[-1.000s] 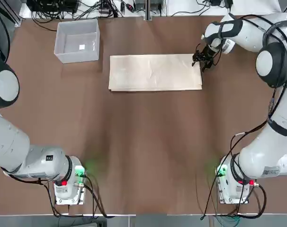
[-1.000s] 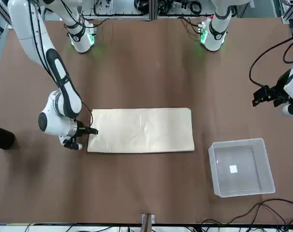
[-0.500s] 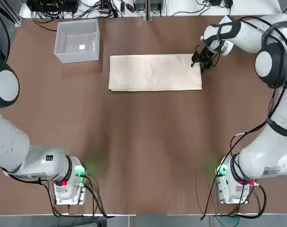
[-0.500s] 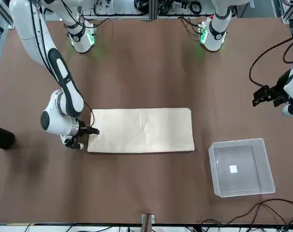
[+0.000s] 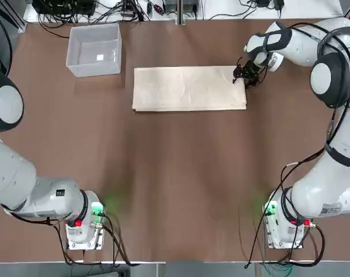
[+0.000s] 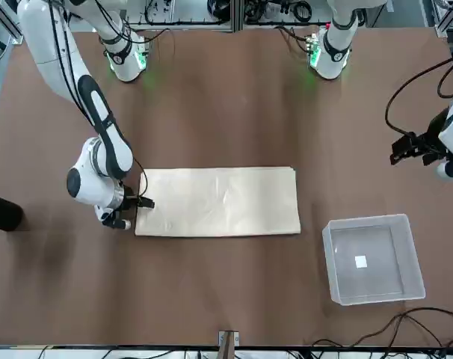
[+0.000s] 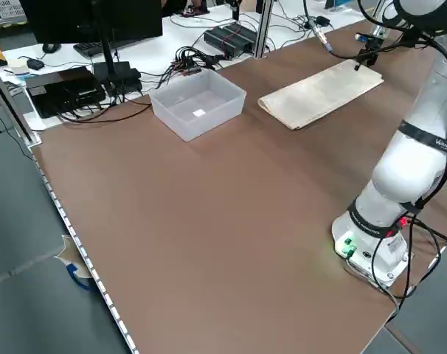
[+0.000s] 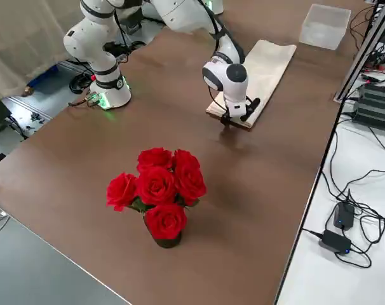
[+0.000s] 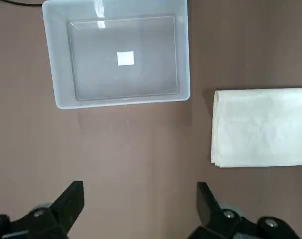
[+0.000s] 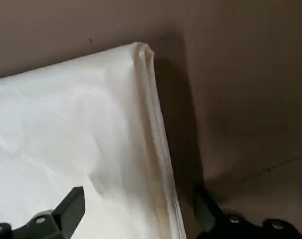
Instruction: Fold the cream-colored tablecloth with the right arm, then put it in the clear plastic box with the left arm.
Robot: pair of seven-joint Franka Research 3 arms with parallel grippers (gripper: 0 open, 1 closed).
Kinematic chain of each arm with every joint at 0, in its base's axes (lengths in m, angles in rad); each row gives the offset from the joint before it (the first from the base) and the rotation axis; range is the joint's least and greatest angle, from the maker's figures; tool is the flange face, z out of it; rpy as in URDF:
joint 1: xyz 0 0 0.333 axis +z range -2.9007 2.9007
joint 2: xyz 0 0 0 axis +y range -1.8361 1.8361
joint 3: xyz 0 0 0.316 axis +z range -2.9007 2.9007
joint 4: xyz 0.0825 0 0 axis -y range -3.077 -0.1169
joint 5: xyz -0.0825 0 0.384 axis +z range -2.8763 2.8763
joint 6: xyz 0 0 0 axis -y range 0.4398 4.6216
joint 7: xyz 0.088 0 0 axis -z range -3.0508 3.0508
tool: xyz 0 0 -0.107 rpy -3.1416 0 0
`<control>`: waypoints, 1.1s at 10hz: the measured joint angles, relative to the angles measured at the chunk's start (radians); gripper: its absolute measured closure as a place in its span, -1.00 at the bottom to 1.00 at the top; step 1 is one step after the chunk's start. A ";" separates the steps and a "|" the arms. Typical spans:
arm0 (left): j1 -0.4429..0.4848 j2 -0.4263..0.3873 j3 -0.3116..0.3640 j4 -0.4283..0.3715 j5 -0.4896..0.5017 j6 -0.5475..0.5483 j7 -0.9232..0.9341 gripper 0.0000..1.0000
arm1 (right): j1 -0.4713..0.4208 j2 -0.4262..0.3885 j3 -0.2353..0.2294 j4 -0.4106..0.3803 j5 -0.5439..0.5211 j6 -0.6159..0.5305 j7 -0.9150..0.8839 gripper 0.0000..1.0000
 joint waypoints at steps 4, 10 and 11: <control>0.000 0.001 0.000 0.000 0.000 0.000 0.000 -0.99 | 0.014 0.000 0.007 0.000 0.002 0.000 0.040 -0.94; -0.001 0.005 0.000 0.000 0.000 0.000 0.000 -0.99 | 0.017 0.000 0.006 0.000 0.003 0.002 0.044 -0.33; -0.001 0.005 0.000 0.000 0.000 0.000 0.000 -0.99 | 0.016 0.000 0.005 0.001 0.003 0.002 0.044 -0.27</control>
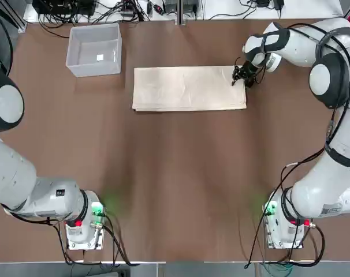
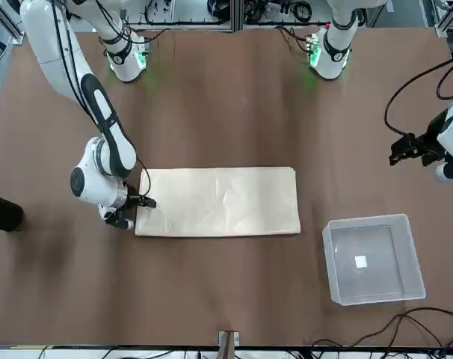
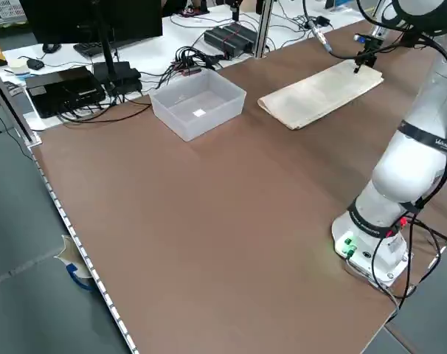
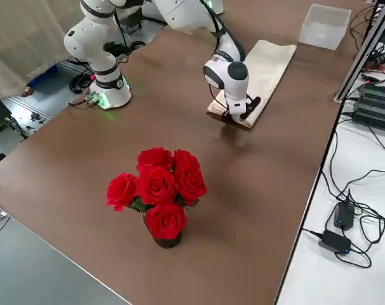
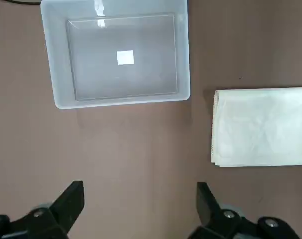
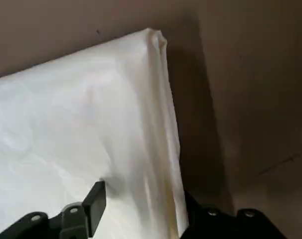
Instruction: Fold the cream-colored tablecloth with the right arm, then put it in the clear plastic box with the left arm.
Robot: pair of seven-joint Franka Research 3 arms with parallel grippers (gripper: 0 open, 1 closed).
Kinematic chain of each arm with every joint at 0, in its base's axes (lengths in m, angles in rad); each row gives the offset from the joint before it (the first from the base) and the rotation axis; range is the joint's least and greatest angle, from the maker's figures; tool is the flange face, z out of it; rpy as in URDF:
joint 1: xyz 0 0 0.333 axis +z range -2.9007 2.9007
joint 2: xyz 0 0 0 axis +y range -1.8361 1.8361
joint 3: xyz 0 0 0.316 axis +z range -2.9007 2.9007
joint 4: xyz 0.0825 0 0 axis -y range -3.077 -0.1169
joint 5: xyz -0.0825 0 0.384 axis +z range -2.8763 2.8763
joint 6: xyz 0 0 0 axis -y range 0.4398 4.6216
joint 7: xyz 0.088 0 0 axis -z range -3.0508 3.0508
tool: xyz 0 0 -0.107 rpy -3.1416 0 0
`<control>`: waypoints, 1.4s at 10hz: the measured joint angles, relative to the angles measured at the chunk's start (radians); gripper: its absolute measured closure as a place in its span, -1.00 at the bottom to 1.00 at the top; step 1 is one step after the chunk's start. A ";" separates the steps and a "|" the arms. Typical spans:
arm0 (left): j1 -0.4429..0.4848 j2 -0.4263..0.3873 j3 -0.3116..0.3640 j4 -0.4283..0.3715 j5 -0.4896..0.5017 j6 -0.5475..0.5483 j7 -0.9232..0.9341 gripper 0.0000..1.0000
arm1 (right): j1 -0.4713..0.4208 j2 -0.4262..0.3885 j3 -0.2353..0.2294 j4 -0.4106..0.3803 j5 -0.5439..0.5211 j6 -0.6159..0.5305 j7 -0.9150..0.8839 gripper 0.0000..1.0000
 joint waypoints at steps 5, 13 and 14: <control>0.000 0.001 0.000 0.000 0.000 0.000 0.000 -0.99 | -0.014 0.001 -0.002 0.020 0.000 -0.001 -0.097 -0.29; -0.004 0.001 0.000 0.000 0.000 0.000 0.000 -0.99 | -0.039 0.004 -0.007 0.023 0.000 -0.006 -0.150 0.22; -0.004 0.001 0.000 0.000 0.000 0.000 0.000 -0.99 | -0.039 0.004 -0.008 0.023 0.000 -0.006 -0.151 0.23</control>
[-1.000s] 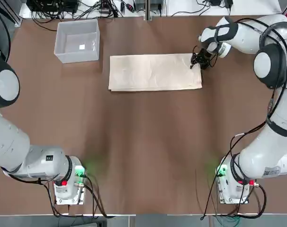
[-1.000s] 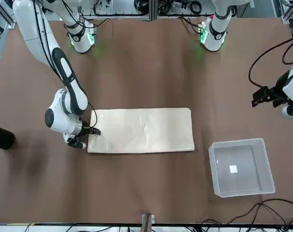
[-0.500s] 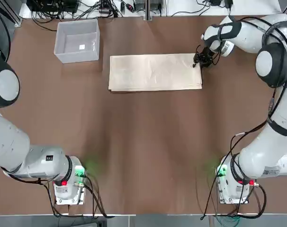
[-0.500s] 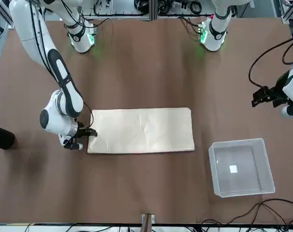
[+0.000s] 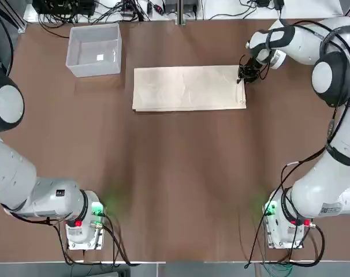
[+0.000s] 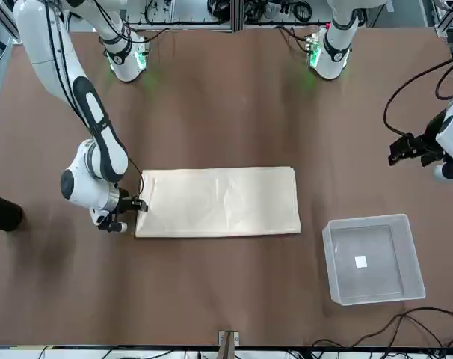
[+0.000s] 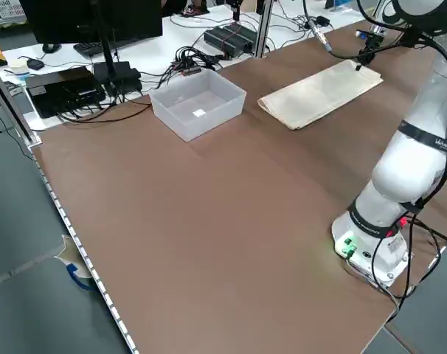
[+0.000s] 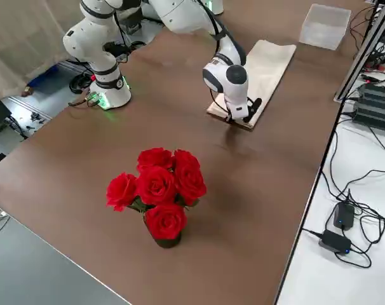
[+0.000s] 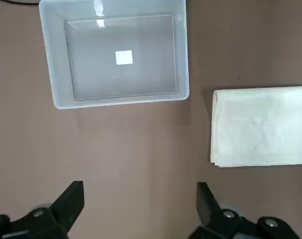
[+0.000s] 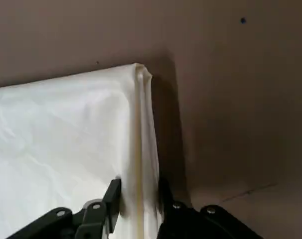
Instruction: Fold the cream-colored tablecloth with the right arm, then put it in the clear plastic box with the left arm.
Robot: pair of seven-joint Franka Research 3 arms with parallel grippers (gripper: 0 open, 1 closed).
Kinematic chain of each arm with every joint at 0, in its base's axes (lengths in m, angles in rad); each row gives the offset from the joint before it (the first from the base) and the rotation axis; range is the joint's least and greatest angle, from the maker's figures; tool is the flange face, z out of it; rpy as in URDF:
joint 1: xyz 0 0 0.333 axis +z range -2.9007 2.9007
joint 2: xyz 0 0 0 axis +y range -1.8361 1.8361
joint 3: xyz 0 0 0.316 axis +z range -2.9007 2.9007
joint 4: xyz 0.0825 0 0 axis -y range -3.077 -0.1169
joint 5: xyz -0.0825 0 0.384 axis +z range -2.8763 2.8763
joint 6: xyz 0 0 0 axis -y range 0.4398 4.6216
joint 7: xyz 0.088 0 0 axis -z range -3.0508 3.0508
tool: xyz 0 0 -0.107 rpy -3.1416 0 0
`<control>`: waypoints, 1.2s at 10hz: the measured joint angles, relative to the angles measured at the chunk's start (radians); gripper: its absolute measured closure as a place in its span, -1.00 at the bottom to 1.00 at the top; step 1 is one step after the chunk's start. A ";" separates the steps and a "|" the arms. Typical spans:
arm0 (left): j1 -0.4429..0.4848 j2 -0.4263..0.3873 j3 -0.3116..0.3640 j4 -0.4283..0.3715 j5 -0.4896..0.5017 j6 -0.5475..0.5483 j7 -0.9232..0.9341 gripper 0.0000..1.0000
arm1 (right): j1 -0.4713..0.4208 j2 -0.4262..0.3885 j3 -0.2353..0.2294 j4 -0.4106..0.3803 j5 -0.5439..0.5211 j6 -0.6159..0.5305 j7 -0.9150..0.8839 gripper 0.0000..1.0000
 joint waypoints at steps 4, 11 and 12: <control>-0.002 0.000 0.000 0.000 0.000 0.000 0.000 -0.99 | -0.001 0.000 -0.001 0.000 0.000 -0.001 0.000 0.36; -0.002 0.000 0.000 0.000 0.000 0.000 0.000 -0.99 | 0.002 0.003 0.004 0.000 0.001 -0.002 0.098 0.81; -0.002 0.000 0.000 0.000 0.000 0.000 0.000 -0.99 | 0.001 0.004 0.004 0.000 0.001 -0.003 0.071 0.93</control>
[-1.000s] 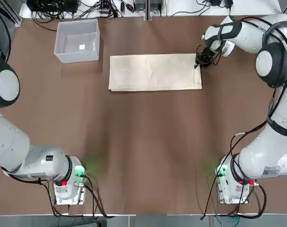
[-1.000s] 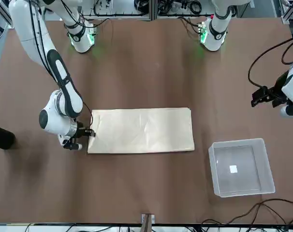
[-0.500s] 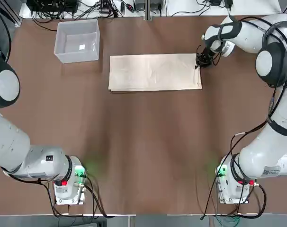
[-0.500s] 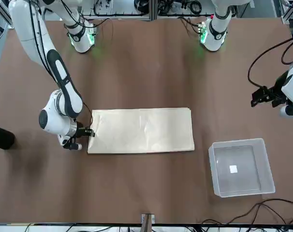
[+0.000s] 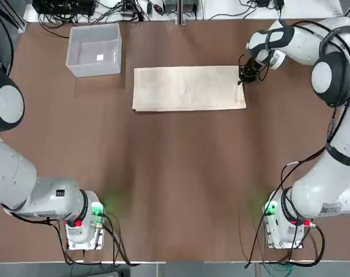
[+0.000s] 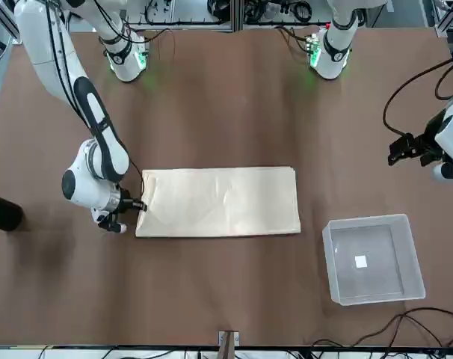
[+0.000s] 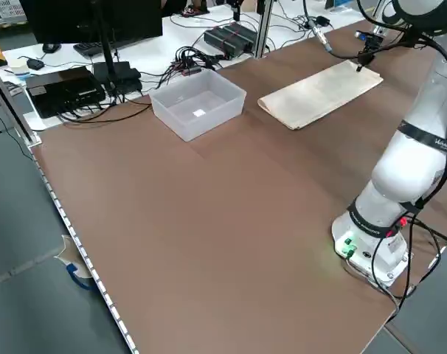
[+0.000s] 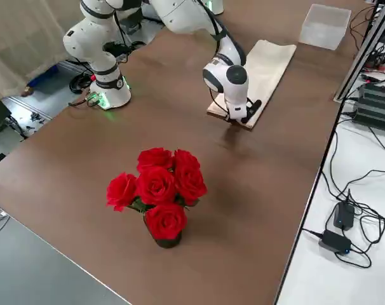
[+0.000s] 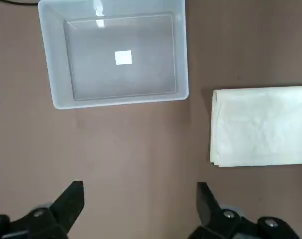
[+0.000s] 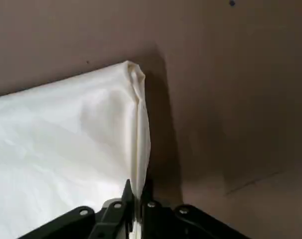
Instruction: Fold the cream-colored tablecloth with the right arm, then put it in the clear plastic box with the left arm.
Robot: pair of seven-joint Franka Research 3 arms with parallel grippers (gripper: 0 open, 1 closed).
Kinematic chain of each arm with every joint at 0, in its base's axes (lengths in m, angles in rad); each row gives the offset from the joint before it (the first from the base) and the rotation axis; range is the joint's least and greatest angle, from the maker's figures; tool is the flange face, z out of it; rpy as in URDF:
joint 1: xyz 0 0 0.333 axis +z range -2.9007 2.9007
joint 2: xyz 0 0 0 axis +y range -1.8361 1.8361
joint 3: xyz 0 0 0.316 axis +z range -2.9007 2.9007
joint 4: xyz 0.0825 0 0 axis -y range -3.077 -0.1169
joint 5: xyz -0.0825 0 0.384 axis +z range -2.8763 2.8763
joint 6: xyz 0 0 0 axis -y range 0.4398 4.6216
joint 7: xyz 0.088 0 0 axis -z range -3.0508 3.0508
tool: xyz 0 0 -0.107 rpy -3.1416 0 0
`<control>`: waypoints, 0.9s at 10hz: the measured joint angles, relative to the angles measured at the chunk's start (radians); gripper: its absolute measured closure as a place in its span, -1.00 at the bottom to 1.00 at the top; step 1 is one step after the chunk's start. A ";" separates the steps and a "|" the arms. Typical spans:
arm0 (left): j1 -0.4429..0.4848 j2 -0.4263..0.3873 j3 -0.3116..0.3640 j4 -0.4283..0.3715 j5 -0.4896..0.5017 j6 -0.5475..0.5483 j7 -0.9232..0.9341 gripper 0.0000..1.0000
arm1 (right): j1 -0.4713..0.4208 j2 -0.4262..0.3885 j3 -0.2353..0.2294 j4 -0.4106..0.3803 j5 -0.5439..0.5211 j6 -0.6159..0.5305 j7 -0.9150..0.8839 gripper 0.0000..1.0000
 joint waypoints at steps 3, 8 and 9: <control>0.000 0.000 0.000 0.000 0.000 0.000 0.000 -0.99 | 0.000 0.000 -0.004 0.021 -0.006 -0.060 -0.024 0.94; 0.000 0.001 0.000 0.000 0.000 0.000 0.000 -0.99 | -0.003 -0.014 -0.020 0.161 -0.099 -0.315 0.061 0.94; 0.000 0.001 0.000 0.000 0.000 0.000 0.000 -0.99 | -0.007 -0.024 -0.022 0.182 -0.101 -0.354 0.071 0.94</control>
